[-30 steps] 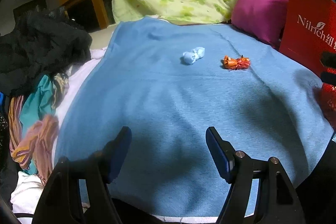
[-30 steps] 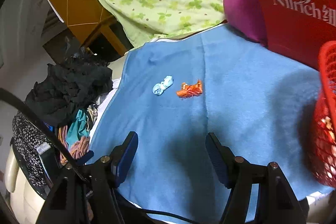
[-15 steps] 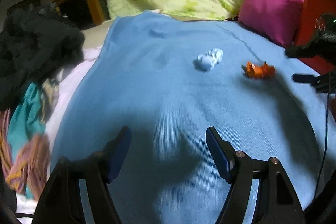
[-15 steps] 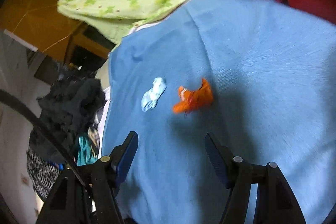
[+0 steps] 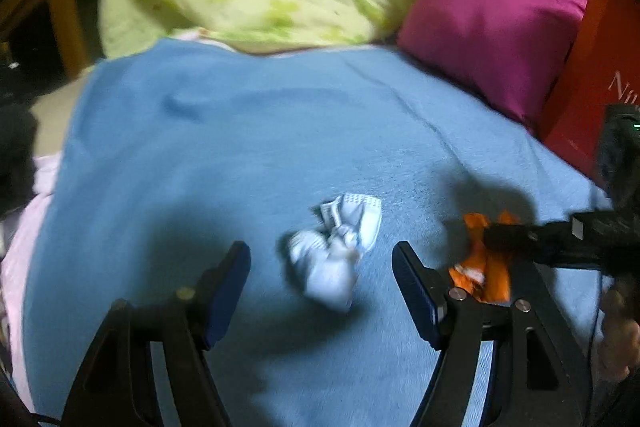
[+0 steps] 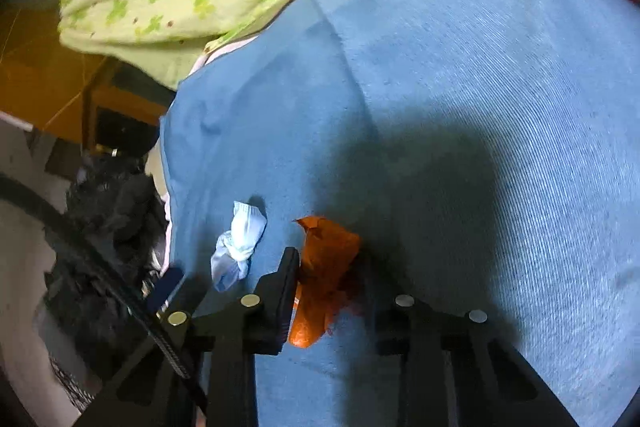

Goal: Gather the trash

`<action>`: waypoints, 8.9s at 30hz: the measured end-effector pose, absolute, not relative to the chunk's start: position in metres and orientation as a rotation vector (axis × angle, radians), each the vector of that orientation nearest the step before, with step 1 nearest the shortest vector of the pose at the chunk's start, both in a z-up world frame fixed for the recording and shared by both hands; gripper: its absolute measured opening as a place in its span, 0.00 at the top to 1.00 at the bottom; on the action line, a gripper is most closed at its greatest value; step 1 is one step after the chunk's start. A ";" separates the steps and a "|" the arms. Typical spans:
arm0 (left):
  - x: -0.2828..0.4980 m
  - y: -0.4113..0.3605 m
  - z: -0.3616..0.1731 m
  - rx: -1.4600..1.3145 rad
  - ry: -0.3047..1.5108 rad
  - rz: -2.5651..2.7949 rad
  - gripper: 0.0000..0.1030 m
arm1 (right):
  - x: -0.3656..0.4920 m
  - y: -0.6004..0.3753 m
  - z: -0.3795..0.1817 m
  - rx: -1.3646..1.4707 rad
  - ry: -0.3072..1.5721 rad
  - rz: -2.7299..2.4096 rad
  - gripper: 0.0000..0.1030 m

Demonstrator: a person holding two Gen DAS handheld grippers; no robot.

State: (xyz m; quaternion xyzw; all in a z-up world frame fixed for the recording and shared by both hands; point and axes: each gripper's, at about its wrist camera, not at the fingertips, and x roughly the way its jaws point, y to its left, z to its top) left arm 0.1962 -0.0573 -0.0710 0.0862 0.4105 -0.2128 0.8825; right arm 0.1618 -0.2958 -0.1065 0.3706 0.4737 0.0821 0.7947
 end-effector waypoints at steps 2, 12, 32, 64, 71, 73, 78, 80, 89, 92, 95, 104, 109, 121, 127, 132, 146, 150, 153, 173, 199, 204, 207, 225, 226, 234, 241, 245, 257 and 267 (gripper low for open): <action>0.204 -0.064 -0.081 0.171 0.884 -0.447 0.32 | 0.156 -0.297 -0.102 0.780 0.998 0.186 0.71; 0.156 -0.050 -0.059 0.114 0.918 -0.328 0.60 | 0.081 -0.300 -0.049 0.742 0.890 0.264 0.71; -0.083 -0.087 0.107 0.261 0.479 -0.220 0.59 | -0.128 -0.316 0.108 0.501 0.530 0.272 0.71; -0.165 -0.138 0.128 0.338 0.429 -0.299 0.59 | -0.228 -0.356 0.140 0.480 0.380 0.187 0.71; -0.170 -0.148 0.128 0.358 0.427 -0.316 0.59 | -0.236 -0.364 0.140 0.486 0.370 0.169 0.71; -0.171 -0.150 0.128 0.362 0.425 -0.321 0.59 | -0.238 -0.366 0.141 0.487 0.366 0.167 0.71; -0.174 -0.156 0.128 0.371 0.422 -0.330 0.59 | -0.244 -0.372 0.141 0.488 0.356 0.155 0.71; -0.175 -0.158 0.128 0.373 0.424 -0.333 0.59 | -0.245 -0.375 0.141 0.490 0.353 0.149 0.71; -0.179 -0.167 0.128 0.391 0.421 -0.345 0.59 | -0.252 -0.385 0.140 0.502 0.339 0.131 0.71; -0.180 -0.171 0.127 0.397 0.421 -0.349 0.59 | -0.255 -0.390 0.139 0.511 0.335 0.125 0.71; -0.180 -0.175 0.126 0.402 0.423 -0.355 0.59 | -0.256 -0.394 0.138 0.517 0.333 0.123 0.71; -0.181 -0.184 0.123 0.422 0.424 -0.363 0.59 | -0.260 -0.403 0.134 0.535 0.327 0.112 0.71; -0.183 -0.189 0.122 0.430 0.422 -0.369 0.59 | -0.262 -0.406 0.134 0.542 0.323 0.105 0.71; -0.185 -0.201 0.117 0.451 0.432 -0.385 0.59 | -0.271 -0.418 0.130 0.565 0.310 0.079 0.71; -0.186 -0.207 0.116 0.460 0.433 -0.392 0.59 | -0.274 -0.426 0.129 0.577 0.303 0.070 0.71; -0.188 -0.209 0.116 0.468 0.432 -0.400 0.59 | -0.278 -0.432 0.129 0.586 0.292 0.058 0.71; -0.189 -0.218 0.115 0.487 0.432 -0.417 0.59 | -0.285 -0.448 0.128 0.607 0.275 0.031 0.71; -0.190 -0.221 0.114 0.491 0.432 -0.424 0.59 | -0.286 -0.452 0.128 0.611 0.272 0.026 0.71; -0.191 -0.222 0.114 0.494 0.431 -0.429 0.59 | -0.288 -0.453 0.127 0.612 0.271 0.019 0.71; -0.198 -0.231 0.114 0.514 0.422 -0.453 0.59 | -0.297 -0.457 0.126 0.623 0.259 -0.005 0.71; -0.203 -0.254 0.108 0.545 0.423 -0.497 0.59 | -0.311 -0.465 0.121 0.648 0.247 -0.048 0.71; -0.204 -0.259 0.108 0.551 0.422 -0.506 0.59 | -0.315 -0.467 0.120 0.654 0.244 -0.057 0.71; -0.204 -0.262 0.107 0.555 0.422 -0.511 0.59 | -0.317 -0.470 0.119 0.658 0.243 -0.063 0.71; -0.213 -0.284 0.105 0.594 0.410 -0.548 0.59 | -0.327 -0.488 0.114 0.687 0.230 -0.099 0.71; -0.213 -0.285 0.105 0.596 0.410 -0.551 0.59 | -0.328 -0.489 0.114 0.689 0.230 -0.100 0.71; -0.216 -0.294 0.104 0.611 0.407 -0.567 0.59 | -0.332 -0.499 0.111 0.701 0.222 -0.115 0.71; -0.219 -0.305 0.104 0.628 0.397 -0.587 0.59 | -0.337 -0.509 0.108 0.718 0.213 -0.135 0.71; -0.221 -0.313 0.104 0.638 0.389 -0.600 0.59 | -0.342 -0.517 0.106 0.732 0.204 -0.154 0.71; -0.219 -0.337 0.100 0.638 0.409 -0.666 0.58 | -0.354 -0.540 0.101 0.764 0.181 -0.205 0.71; -0.194 -0.358 0.094 0.527 0.512 -0.794 0.57 | -0.354 -0.563 0.100 0.792 0.160 -0.251 0.71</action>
